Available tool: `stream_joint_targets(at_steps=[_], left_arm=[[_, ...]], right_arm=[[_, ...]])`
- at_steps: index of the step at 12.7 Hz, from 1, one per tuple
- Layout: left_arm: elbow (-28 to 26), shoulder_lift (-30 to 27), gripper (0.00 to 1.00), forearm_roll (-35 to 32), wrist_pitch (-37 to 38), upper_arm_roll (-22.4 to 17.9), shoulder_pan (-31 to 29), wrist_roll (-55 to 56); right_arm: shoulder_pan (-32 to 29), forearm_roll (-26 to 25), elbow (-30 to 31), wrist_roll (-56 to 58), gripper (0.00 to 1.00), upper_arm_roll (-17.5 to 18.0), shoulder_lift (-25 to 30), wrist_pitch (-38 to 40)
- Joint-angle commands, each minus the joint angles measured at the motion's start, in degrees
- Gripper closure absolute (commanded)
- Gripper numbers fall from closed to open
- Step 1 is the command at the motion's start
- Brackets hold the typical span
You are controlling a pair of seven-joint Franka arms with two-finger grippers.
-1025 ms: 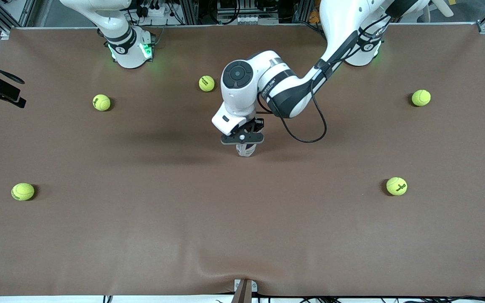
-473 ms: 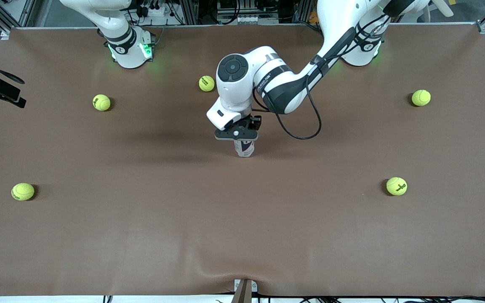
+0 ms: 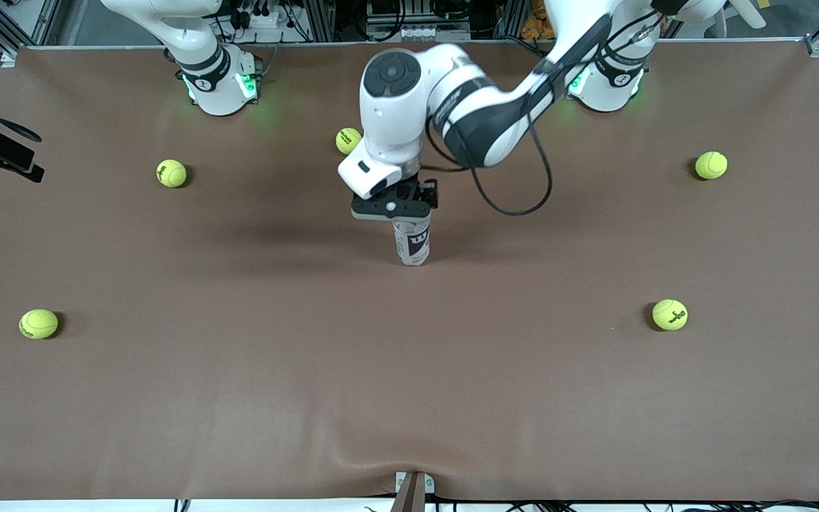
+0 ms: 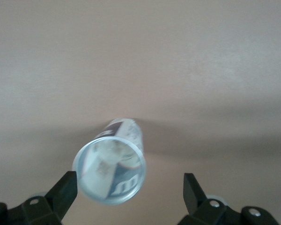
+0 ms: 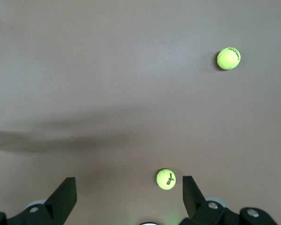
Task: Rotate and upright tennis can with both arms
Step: 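Lower the upright can onto the table with the left gripper, then open the left gripper and lift it away from the can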
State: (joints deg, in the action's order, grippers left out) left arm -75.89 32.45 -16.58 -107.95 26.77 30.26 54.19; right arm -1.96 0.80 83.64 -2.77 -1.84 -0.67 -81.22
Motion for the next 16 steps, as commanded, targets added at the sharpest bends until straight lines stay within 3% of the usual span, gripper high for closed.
stream_joint_targets(at_steps=[1,7,10,13,16], left_arm=[[-0.31,-7.19,0.0,-0.04,6.33,-0.49,-3.86,-0.4],[-0.67,-18.73,0.0,3.13,16.79,-0.14,-18.63,-2.59],[-0.84,-21.72,0.0,6.97,22.07,-0.14,-27.93,-16.95],[-5.83,-26.37,0.0,19.7,22.7,-0.23,-40.5,-24.74],[-14.34,-31.47,0.0,21.58,17.71,-0.31,-43.08,-25.88]], right_arm=[[-0.24,0.17,-1.11,-0.4,0.0,0.34,-0.65,0.19],[-0.24,0.17,-1.11,-0.4,0.0,0.34,-0.83,0.19],[-0.24,0.17,-1.11,-0.4,0.0,0.34,-0.83,0.19],[-0.24,0.17,-1.11,-0.4,0.0,0.34,-0.83,0.19],[-0.24,0.17,-1.11,-0.4,0.0,0.34,-0.83,0.19]])
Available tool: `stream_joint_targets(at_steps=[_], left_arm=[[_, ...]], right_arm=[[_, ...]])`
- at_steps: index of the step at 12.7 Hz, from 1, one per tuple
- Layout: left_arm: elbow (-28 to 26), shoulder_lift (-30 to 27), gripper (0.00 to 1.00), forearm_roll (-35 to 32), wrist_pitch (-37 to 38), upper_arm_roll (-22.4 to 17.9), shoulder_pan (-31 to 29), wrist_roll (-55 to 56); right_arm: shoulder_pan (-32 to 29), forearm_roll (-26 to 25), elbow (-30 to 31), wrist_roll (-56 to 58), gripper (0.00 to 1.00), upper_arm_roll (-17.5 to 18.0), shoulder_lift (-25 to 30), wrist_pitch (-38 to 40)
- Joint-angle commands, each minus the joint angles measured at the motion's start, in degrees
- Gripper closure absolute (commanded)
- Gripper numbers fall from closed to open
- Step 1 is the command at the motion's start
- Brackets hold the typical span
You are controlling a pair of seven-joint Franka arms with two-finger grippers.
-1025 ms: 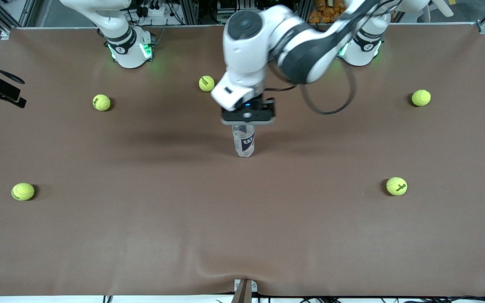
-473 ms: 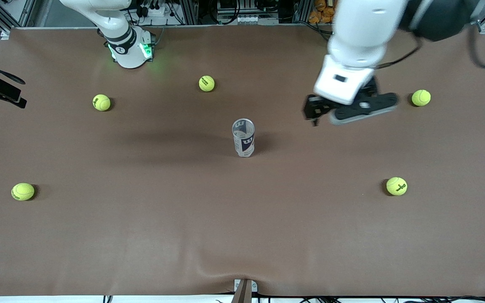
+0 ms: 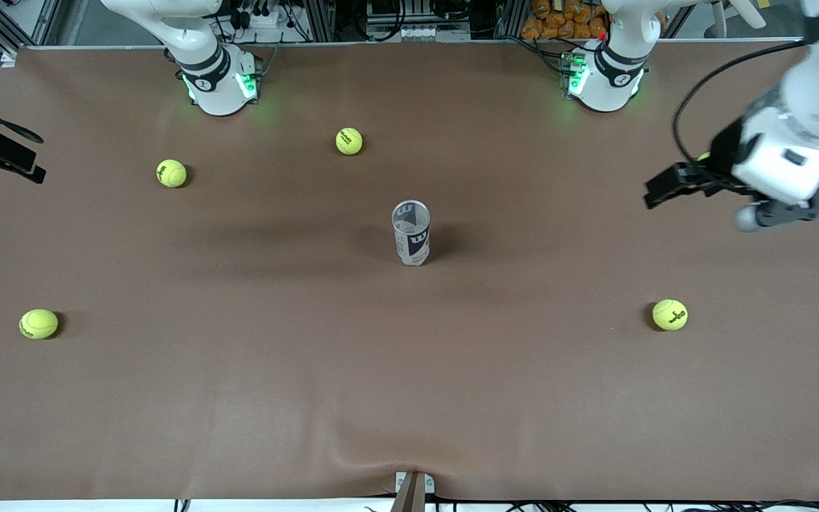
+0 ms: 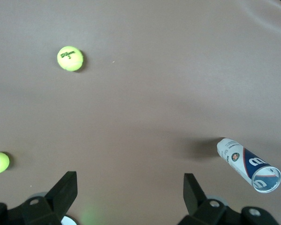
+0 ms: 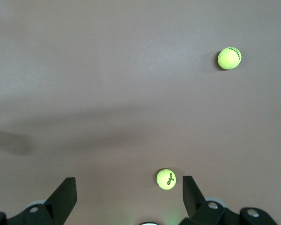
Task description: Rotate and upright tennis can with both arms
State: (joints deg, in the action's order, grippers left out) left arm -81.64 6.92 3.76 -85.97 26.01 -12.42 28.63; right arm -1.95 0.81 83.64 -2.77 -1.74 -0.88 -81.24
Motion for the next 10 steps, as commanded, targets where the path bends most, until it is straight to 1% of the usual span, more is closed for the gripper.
stream_joint_targets(at_steps=[1,3,5,7,8,10], left_arm=[[-11.67,-7.34,0.0,1.34,-7.17,0.27,-1.63,-3.81],[-16.25,-9.55,0.0,1.34,-12.8,0.18,-2.52,-9.53],[-15.74,-9.29,0.0,0.29,-13.26,0.09,-2.52,-11.4],[-13.64,-8.86,0.0,-1.29,-12.91,0.09,-2.52,-11.58],[-12.24,-8.59,0.0,-1.29,-12.82,0.09,-2.61,-11.84],[-11.7,-8.59,0.0,-1.38,-12.73,0.09,-3.4,-12.63]], right_arm=[[-0.25,0.16,-1.11,-0.4,0.0,0.25,-0.62,0.2],[-0.25,0.16,-1.11,-0.4,0.0,0.25,-0.62,0.2],[-0.25,0.16,-1.11,-0.4,0.0,0.25,-0.62,0.2],[-0.25,0.16,-1.11,-0.4,0.0,0.25,-0.62,0.2],[-0.25,0.16,-1.11,-0.4,0.0,0.25,-0.62,0.2],[-0.25,0.16,-1.11,-0.4,0.0,0.25,-0.62,0.2]])
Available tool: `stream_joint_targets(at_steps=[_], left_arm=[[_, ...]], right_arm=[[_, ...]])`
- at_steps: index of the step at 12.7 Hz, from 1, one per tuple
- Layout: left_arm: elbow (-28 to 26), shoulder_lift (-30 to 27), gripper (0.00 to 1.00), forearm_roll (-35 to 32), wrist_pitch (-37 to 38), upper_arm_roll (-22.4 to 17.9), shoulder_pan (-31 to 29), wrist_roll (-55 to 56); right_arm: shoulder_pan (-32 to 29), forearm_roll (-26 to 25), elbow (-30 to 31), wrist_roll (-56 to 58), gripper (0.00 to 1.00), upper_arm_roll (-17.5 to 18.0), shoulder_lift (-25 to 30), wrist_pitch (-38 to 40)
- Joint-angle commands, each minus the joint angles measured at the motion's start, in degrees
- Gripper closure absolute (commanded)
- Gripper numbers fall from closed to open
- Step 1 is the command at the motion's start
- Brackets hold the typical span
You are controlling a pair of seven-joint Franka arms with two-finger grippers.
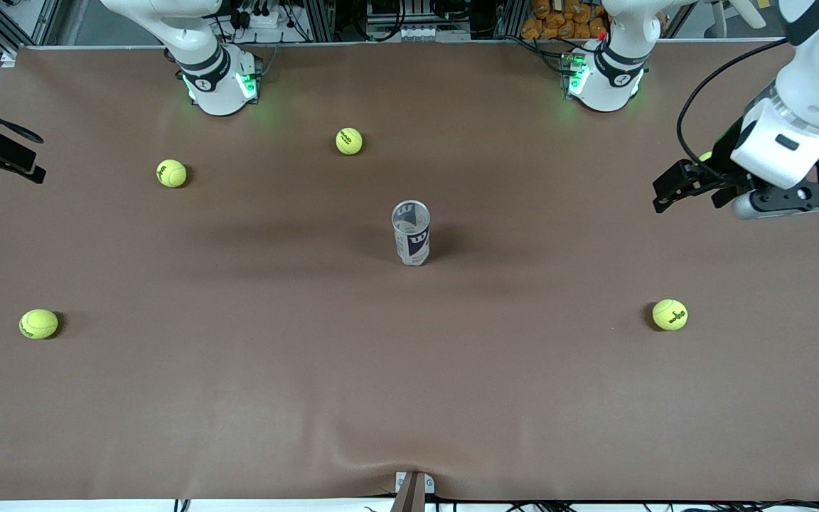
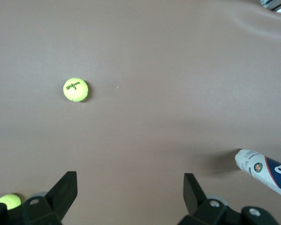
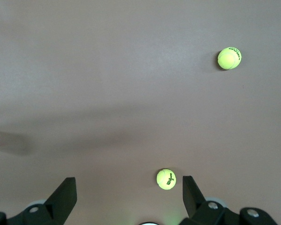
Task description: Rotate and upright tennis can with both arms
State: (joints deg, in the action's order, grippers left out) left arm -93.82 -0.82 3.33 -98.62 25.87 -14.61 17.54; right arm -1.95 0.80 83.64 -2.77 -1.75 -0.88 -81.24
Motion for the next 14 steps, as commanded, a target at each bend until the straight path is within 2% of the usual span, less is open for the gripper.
stream_joint_targets(at_steps=[1,9,12,14], left_arm=[[0.56,-0.85,0.0,-0.96,-0.08,0.23,-1.48,-1.89],[0.74,-1.55,0.0,-0.96,2.91,-0.03,-1.48,-2.16],[4.42,-1.03,0.0,-2.36,5.89,0.14,-2.53,-2.6],[4.34,-1.29,0.0,-2.45,6.51,-3.35,-0.62,-7.14]], right_arm=[[-0.25,0.16,-1.11,-0.4,0.0,0.25,-0.62,0.2],[-0.25,0.16,-1.11,-0.4,0.0,0.25,-0.62,0.2],[-0.25,0.16,-1.11,-0.4,0.0,0.25,-0.62,0.2],[-0.25,0.16,-1.11,-0.4,0.0,0.25,-0.62,0.2]])
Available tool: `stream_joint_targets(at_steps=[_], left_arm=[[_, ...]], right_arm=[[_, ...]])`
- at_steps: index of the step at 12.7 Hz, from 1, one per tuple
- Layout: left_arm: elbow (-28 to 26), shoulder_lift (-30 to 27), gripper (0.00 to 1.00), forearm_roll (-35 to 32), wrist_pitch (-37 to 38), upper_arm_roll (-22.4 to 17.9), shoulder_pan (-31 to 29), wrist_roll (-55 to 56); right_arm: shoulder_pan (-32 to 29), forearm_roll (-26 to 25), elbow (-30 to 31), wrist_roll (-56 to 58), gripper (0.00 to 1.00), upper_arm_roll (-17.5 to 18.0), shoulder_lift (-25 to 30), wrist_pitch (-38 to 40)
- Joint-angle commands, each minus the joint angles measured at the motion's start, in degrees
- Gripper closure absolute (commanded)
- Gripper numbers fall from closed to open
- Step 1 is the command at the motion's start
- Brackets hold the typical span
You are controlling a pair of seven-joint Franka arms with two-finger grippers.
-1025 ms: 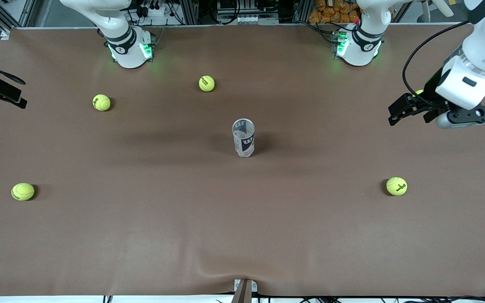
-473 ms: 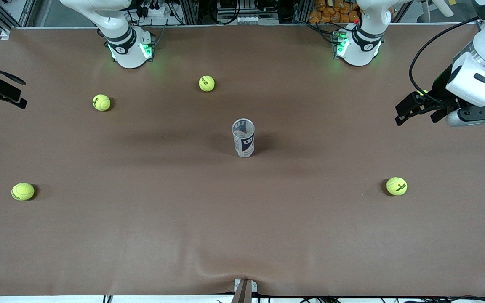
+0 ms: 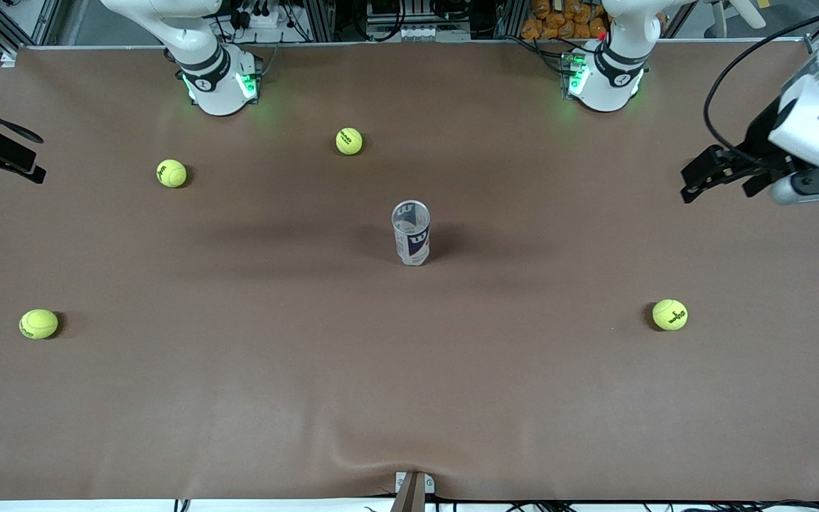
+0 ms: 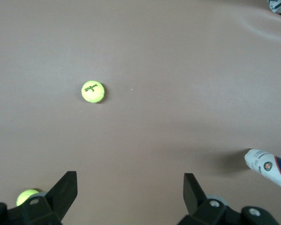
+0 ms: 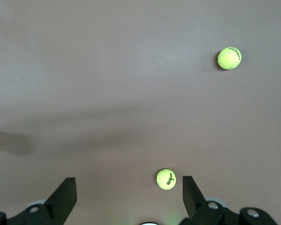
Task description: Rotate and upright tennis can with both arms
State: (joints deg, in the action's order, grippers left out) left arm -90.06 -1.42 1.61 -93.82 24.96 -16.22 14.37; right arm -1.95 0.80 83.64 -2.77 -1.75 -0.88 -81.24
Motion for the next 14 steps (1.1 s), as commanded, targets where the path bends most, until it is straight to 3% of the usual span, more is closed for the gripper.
stream_joint_targets(at_steps=[1,6,7,14], left_arm=[[0.59,-0.78,0.0,-0.82,2.23,-6.9,4.67,-5.39],[-0.9,-2.36,0.0,-0.82,5.84,-27.3,25.68,-4.61],[-1.26,-2.71,0.0,-0.82,6.1,-29.25,27.54,-4.53],[-1.44,-2.36,0.0,-1.78,7.07,-29.45,28.7,-1.63]], right_arm=[[-0.25,0.16,-1.11,-0.4,0.0,0.25,-0.61,0.2],[-0.25,0.16,-1.11,-0.4,0.0,0.25,-0.61,0.2],[-0.25,0.16,-1.11,-0.4,0.0,0.25,-0.61,0.2],[-0.25,0.25,-1.11,-0.4,0.0,0.25,-0.61,0.2]])
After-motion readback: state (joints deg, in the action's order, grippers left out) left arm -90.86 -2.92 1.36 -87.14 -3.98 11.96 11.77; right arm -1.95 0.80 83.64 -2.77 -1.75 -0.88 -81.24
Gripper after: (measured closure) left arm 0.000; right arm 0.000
